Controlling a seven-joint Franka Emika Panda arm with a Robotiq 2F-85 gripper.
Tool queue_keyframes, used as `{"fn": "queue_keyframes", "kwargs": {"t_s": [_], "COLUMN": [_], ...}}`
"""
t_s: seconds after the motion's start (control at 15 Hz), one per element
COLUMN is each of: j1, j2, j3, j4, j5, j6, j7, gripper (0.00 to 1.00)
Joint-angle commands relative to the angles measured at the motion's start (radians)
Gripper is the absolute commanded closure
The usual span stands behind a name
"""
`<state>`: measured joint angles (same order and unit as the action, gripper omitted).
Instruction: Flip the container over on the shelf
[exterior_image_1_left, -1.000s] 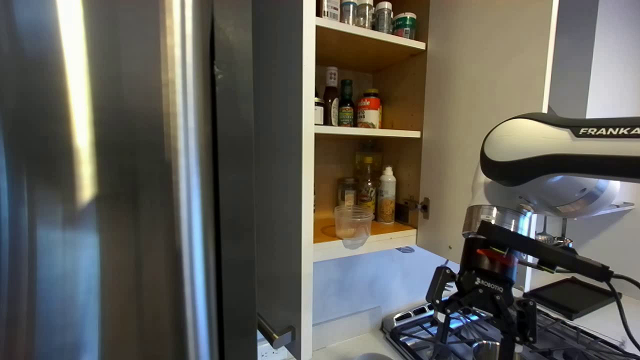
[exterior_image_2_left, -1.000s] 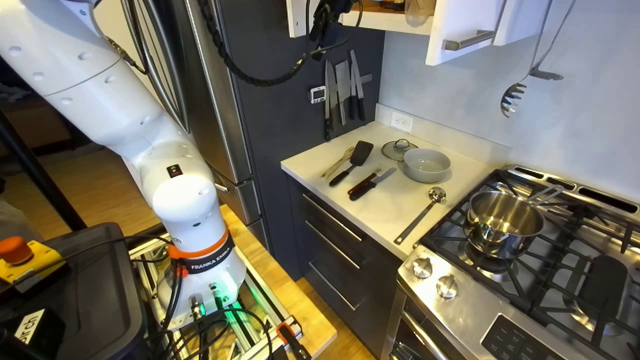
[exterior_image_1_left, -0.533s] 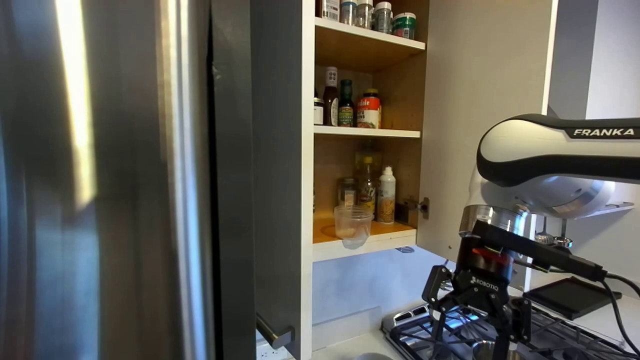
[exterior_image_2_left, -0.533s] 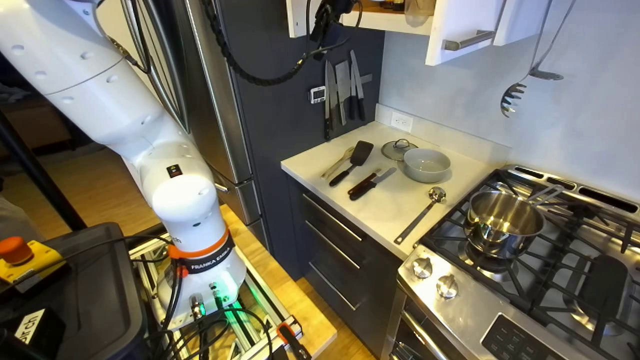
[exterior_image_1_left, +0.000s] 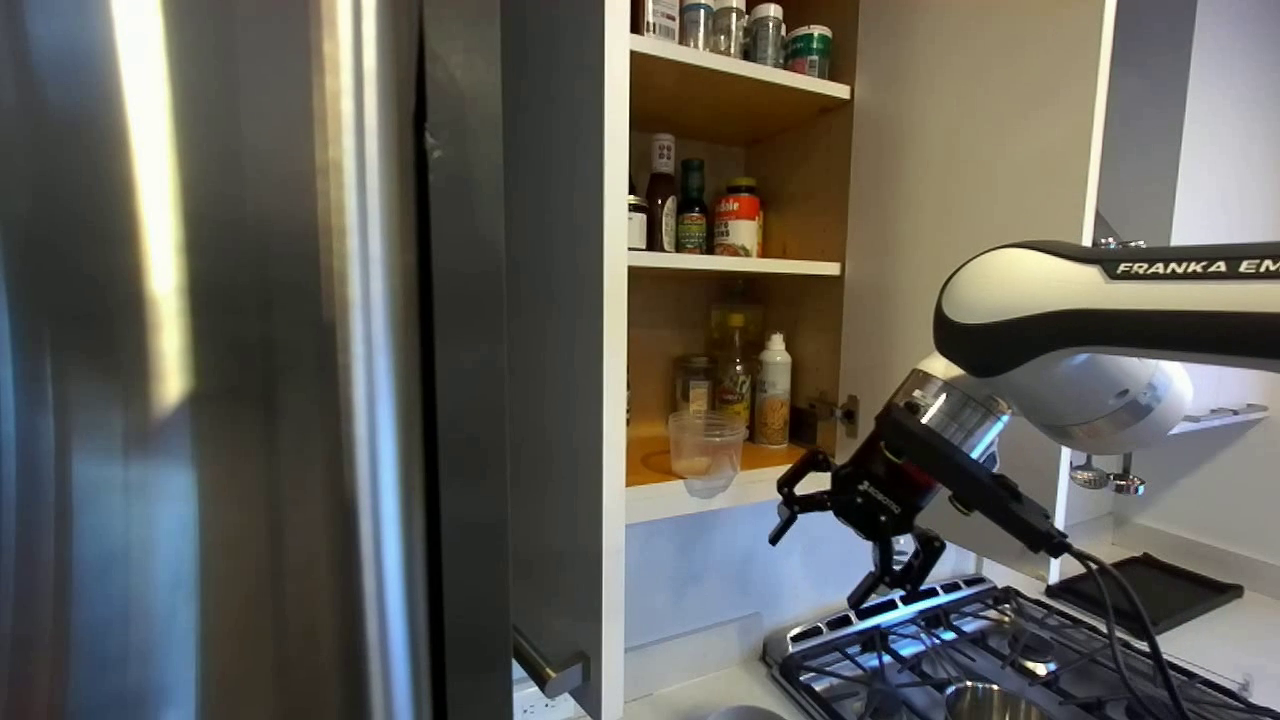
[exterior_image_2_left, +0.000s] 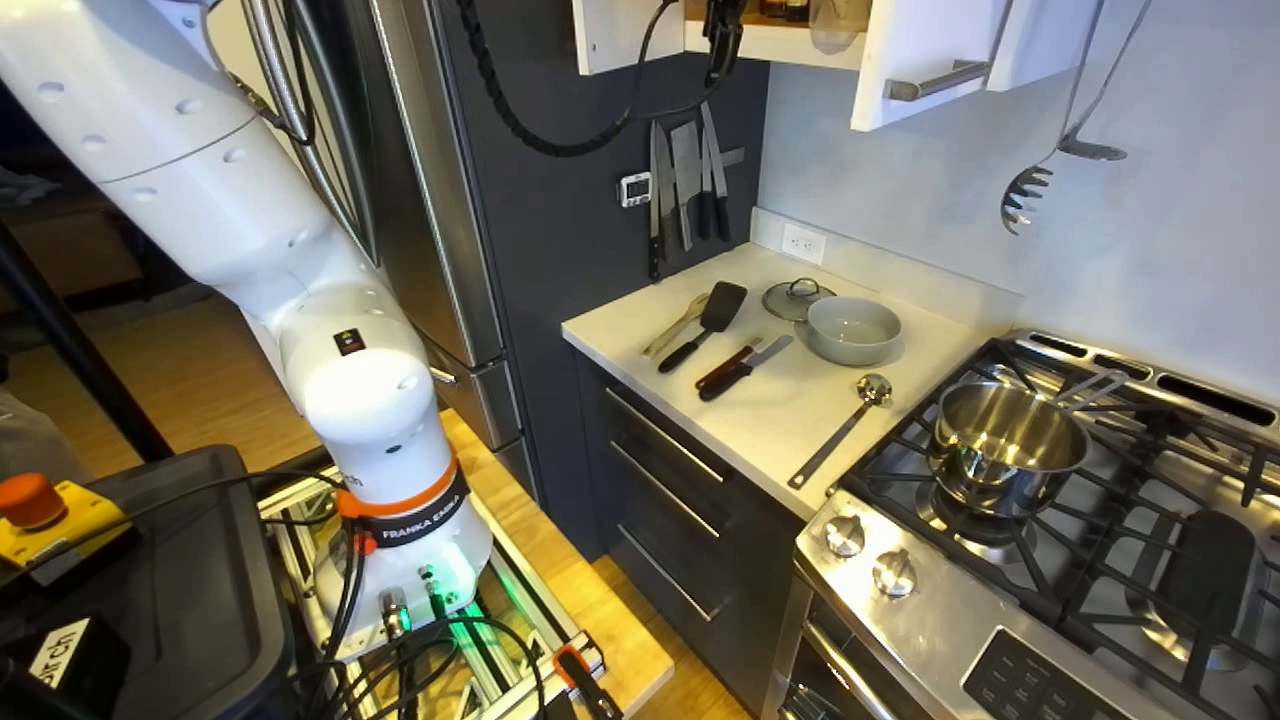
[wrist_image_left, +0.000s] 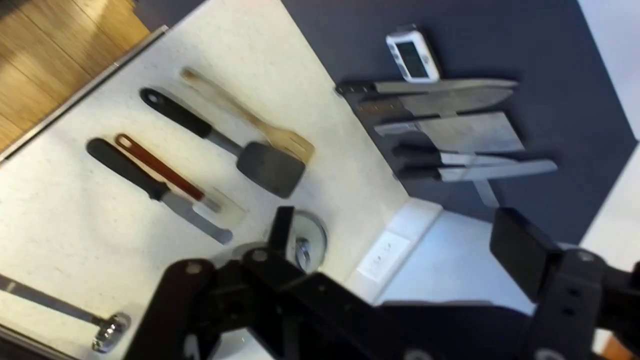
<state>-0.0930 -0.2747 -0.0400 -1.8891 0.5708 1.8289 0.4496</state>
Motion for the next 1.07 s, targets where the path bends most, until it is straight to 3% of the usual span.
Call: {"fn": "queue_keyframes", "kwargs": {"t_s": [0.0,0.47,1.0], "j1": [0.015,0.042,0.043], "j2": [0.016,0.072,0.083], "j3": [0.009,0.027,0.022], "j4": [-0.025,-0.050,-0.023], "j5": [0.075,0.193,0.162], "j6": [0.213,0.528,0.503], "j7": [0.018,0.071,0.051], "gripper": [0.00,0.00,0.00]}}
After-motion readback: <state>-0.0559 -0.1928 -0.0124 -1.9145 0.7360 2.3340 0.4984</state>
